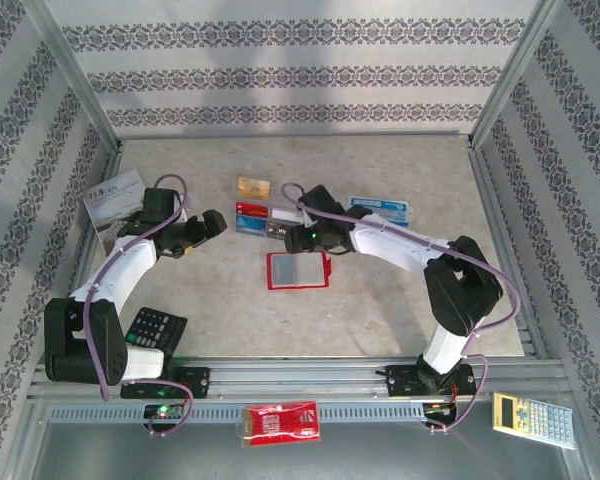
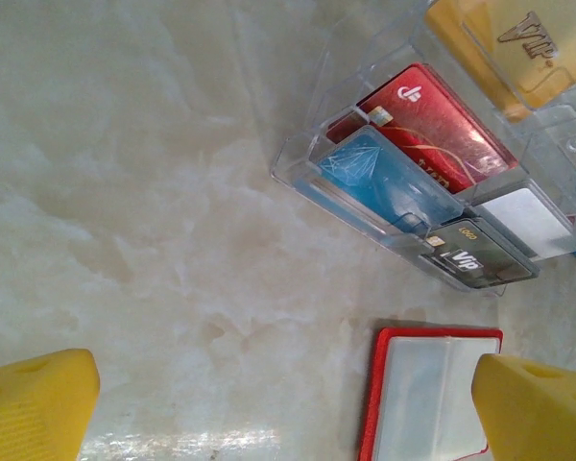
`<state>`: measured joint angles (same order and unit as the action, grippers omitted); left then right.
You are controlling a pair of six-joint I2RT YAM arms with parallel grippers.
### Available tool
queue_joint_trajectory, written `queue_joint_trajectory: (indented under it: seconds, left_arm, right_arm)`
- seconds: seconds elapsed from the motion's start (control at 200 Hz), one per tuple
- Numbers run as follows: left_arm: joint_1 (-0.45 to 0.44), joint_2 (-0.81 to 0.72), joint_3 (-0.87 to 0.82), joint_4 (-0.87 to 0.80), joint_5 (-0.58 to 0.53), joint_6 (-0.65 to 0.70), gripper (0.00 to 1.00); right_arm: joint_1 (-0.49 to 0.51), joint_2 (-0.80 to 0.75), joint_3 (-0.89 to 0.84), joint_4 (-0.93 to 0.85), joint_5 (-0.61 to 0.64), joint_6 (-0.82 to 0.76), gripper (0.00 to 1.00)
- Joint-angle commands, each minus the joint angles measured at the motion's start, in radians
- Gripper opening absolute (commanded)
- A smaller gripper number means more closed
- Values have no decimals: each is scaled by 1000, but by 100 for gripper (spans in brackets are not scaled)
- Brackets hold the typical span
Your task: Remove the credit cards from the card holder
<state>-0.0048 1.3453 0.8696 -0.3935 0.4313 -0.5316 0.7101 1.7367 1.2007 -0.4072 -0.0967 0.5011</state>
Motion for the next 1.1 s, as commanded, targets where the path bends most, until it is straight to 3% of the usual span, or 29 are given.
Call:
queue_joint_trajectory:
  seconds: [0.0, 0.27, 0.655, 0.844, 1.094]
  left_arm:
    - [3, -22, -17, 56, 27, -35, 100]
    - [2, -21, -28, 65, 42, -43, 100]
    - [-7, 12, -20, 70, 116, -26, 96]
    - [-33, 26, -29, 78, 134, -43, 92]
    - [-119, 78, -44, 96, 162, -80, 78]
  right_arm:
    - [57, 13, -27, 60, 43, 179, 66]
    - [114, 135, 12, 22, 152, 264, 65]
    - [103, 237, 34, -86, 165, 238, 62]
    - [103, 271, 22, -138, 214, 233, 59]
    - [97, 299, 8, -156, 235, 229, 47]
